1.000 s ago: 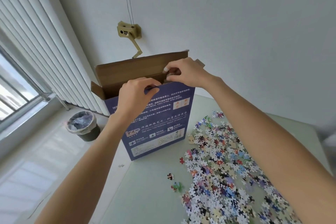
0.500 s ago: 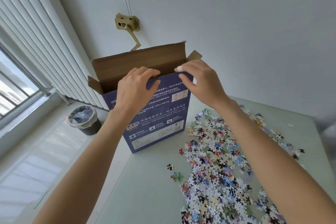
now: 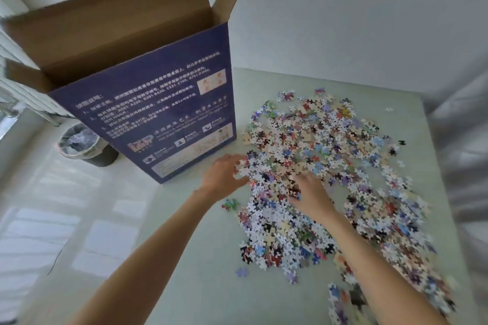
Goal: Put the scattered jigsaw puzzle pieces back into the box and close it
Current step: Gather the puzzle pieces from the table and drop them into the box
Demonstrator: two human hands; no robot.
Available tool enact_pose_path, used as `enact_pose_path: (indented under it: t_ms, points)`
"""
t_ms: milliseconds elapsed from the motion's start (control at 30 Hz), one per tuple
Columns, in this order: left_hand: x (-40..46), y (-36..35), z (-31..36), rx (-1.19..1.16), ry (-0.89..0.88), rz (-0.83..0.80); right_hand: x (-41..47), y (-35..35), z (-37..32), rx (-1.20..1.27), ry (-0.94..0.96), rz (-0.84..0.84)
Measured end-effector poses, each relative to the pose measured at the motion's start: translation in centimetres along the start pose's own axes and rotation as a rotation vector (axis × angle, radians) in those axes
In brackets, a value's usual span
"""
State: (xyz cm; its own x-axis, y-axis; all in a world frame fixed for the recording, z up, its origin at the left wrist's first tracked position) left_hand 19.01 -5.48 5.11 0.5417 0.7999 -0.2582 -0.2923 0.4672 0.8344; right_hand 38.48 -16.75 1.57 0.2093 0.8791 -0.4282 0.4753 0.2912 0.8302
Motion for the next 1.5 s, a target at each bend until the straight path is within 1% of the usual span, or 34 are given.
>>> enact_pose_path:
  t_ms: [100, 133, 200, 333, 467, 567, 733, 867, 1000, 1067, 1200, 1300, 1500]
  points:
    - [0.3, -5.8, -0.8, 0.078, 0.111, -0.231, -0.8, -2.6, 2.8, -0.02, -0.204, -0.094]
    - [0.3, -7.2, -0.8, 0.082, 0.132, -0.275, -1.0, -3.2, 3.3, -0.032, -0.242, -0.1]
    - [0.3, -9.4, -0.4, 0.098, 0.141, -0.308, -1.2, -4.1, 3.3, -0.059, -0.264, -0.087]
    - [0.7, -11.5, 0.7, 0.128, 0.079, -0.298, -0.3, -5.4, 1.2, -0.075, -0.128, -0.016]
    - [0.8, -12.0, 1.3, 0.109, 0.013, -0.25, 0.1, -6.4, -0.3, -0.101, -0.044, -0.01]
    - [0.7, -12.0, 1.3, 0.06, 0.037, -0.231, 0.3, -6.4, -0.2, -0.074, -0.025, 0.006]
    - [0.2, -11.8, 1.0, -0.048, 0.105, -0.246, 0.5, -6.2, -0.5, -0.059, 0.038, 0.067]
    - [-0.3, -11.4, 0.6, -0.098, 0.09, -0.242, 0.7, -6.3, -1.4, 0.009, 0.107, 0.062]
    - [-0.9, -10.8, 0.2, -0.109, 0.086, -0.209, 0.8, -6.2, -2.0, -0.004, 0.09, -0.012]
    - [-1.1, -10.5, 0.1, -0.139, 0.089, -0.192, 0.8, -6.2, -2.0, 0.0, 0.074, -0.021]
    - [-1.4, -9.6, -0.4, -0.182, 0.089, -0.151, 0.6, -5.9, -1.5, 0.01, 0.071, 0.012]
    - [-1.5, -9.1, -1.1, -0.198, 0.121, -0.132, 0.3, -5.7, -0.8, 0.086, 0.04, 0.027]
    - [-1.9, -6.9, -1.3, -0.175, 0.103, -0.075, -0.9, -4.1, 0.1, 0.194, 0.047, 0.151]
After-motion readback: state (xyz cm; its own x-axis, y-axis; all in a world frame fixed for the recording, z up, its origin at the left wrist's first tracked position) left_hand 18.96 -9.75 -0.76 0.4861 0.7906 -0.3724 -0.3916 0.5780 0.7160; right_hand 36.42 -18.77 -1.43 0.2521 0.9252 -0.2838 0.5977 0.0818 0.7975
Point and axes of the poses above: each hand's wrist, its own x-axis towards the middle knuckle, its own y-axis out of the back of the hand, z = x × y, the point moved 4 cm from there along x, towards the middle knuckle
